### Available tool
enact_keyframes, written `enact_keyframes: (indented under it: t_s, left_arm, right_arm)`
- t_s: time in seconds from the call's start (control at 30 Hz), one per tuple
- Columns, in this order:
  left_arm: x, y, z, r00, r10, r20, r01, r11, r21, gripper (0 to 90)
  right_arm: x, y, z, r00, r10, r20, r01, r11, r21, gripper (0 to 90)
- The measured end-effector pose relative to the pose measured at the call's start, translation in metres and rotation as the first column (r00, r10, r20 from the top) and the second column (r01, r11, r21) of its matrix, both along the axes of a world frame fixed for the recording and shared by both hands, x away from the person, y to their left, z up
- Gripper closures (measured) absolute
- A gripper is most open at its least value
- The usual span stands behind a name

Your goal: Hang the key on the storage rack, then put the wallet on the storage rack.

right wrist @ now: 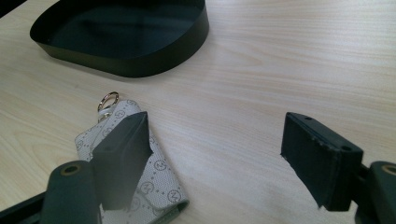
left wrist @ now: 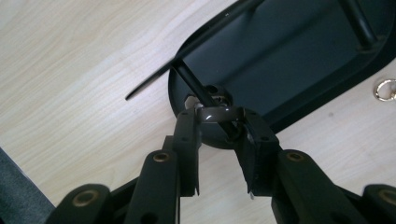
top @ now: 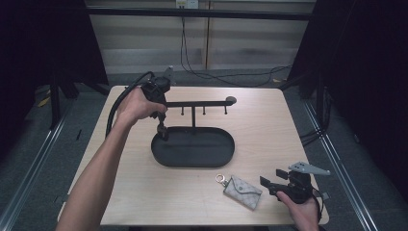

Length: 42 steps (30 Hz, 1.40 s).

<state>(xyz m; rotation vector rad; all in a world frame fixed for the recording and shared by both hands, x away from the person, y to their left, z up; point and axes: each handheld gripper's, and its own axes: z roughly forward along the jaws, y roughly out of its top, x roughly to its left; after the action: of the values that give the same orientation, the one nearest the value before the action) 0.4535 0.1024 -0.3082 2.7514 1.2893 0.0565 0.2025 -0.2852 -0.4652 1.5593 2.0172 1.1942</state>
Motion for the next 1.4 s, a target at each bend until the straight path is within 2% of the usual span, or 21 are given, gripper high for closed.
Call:
enact_keyframes:
  t_s: [0.3, 0.53, 0.6, 0.67, 0.73, 0.87, 0.97, 1.07, 1.17, 1.23, 1.4]
  left_arm:
    - [0.001, -0.001, -0.002, 0.9996, 0.021, 0.018, -0.021, 0.9997, -0.007, 69.4]
    - [-0.002, 0.005, -0.002, 0.9988, 0.032, 0.037, -0.031, 0.9987, -0.040, 50.5]
    - [-0.003, 0.009, -0.001, 0.9978, 0.051, 0.043, -0.048, 0.9964, -0.069, 41.3]
    - [-0.003, 0.013, 0.001, 0.9967, 0.067, 0.046, -0.063, 0.9943, -0.086, 36.1]
    - [-0.006, 0.018, 0.005, 0.9965, 0.064, 0.054, -0.057, 0.9900, -0.129, 33.1]
    - [-0.013, 0.023, 0.007, 0.9956, 0.064, 0.068, -0.052, 0.9840, -0.170, 27.8]
    - [-0.017, 0.030, 0.006, 0.9955, 0.058, 0.075, -0.044, 0.9833, -0.177, 28.8]
    - [-0.022, 0.040, 0.007, 0.9932, 0.064, 0.097, -0.042, 0.9751, -0.218, 27.9]
    - [-0.028, 0.048, 0.007, 0.9919, 0.056, 0.114, -0.028, 0.9707, -0.239, 25.7]
    - [-0.031, 0.053, 0.006, 0.9894, 0.062, 0.132, -0.026, 0.9651, -0.261, 24.0]
    - [-0.037, 0.064, -0.002, 0.9884, 0.061, 0.139, -0.021, 0.9613, -0.275, 24.3]
  right_arm:
    - [0.001, 0.000, 0.000, 1.0000, -0.004, -0.003, 0.004, 1.000, 0.003, 23.6]
    - [0.002, 0.001, -0.001, 1.0000, -0.001, -0.004, 0.001, 1.000, -0.003, 23.6]
    - [0.002, 0.001, -0.001, 1.0000, -0.002, -0.005, 0.002, 1.000, -0.002, 23.6]
    - [0.002, 0.001, -0.001, 1.0000, -0.005, -0.004, 0.005, 1.000, -0.001, 23.7]
    - [0.002, 0.001, -0.001, 1.0000, -0.006, -0.004, 0.006, 1.000, -0.003, 23.6]
    - [0.001, 0.000, -0.001, 0.9999, -0.010, -0.007, 0.010, 1.000, -0.001, 23.7]
    - [0.001, 0.000, -0.001, 0.9999, -0.007, -0.008, 0.007, 1.000, -0.001, 23.7]
    - [0.002, 0.000, -0.001, 0.9999, -0.009, -0.008, 0.009, 1.000, 0.001, 23.6]
    - [0.001, 0.000, -0.001, 0.9999, -0.010, -0.006, 0.010, 1.000, -0.001, 23.7]
    - [0.001, 0.000, -0.001, 0.9999, -0.011, -0.006, 0.011, 1.000, -0.003, 23.7]
    - [0.003, 0.001, -0.001, 0.9998, -0.016, -0.009, 0.016, 1.000, -0.001, 23.7]
